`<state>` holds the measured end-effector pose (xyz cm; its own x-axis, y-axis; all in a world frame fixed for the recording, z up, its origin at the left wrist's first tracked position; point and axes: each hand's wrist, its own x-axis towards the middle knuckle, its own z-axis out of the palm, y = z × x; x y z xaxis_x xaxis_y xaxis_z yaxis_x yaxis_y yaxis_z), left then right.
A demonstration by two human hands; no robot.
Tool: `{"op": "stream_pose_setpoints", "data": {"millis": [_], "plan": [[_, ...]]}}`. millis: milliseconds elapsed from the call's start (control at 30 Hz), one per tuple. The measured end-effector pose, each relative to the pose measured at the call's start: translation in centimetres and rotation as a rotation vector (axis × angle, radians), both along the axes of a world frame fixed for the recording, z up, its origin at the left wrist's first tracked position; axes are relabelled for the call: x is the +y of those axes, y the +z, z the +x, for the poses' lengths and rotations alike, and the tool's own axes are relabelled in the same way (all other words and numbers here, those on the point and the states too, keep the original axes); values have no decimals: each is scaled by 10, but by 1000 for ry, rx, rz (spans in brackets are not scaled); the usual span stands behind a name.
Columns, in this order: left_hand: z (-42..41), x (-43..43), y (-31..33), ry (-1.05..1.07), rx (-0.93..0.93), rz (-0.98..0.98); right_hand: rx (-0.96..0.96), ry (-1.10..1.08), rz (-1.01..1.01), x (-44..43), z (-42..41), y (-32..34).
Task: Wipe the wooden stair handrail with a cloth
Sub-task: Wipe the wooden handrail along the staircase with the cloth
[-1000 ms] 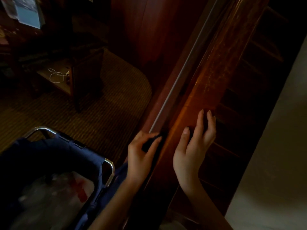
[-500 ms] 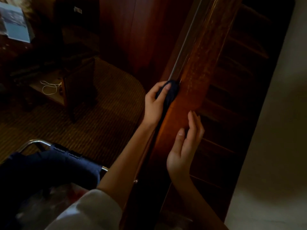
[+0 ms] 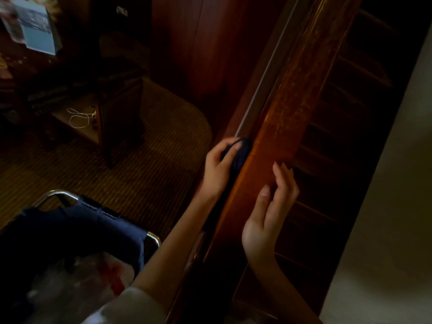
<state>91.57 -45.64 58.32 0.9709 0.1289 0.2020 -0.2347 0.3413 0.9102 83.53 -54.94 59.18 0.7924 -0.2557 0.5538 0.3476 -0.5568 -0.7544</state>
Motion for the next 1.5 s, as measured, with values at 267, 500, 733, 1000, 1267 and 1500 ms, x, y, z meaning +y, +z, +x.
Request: {"op": "stream_pose_setpoints", "data": {"millis": [267,500,733,1000,1267,1500], "plan": [[43,-8,13,5,22,28,28,27,40,0,-3,1],[-40,15,-34,32,76,238,38,17,-7,1,-2,0],[40,2,26,163,-58,469,33,-3,-33,1,-1,0],[47,-3,33,307,-126,636,12,35,-9,0,-1,1],[-106,18,-32,237,125,694,-14,52,22,-2,-2,1],[-172,-20,3,212,-86,843,3,167,184,-14,-4,8]]}}
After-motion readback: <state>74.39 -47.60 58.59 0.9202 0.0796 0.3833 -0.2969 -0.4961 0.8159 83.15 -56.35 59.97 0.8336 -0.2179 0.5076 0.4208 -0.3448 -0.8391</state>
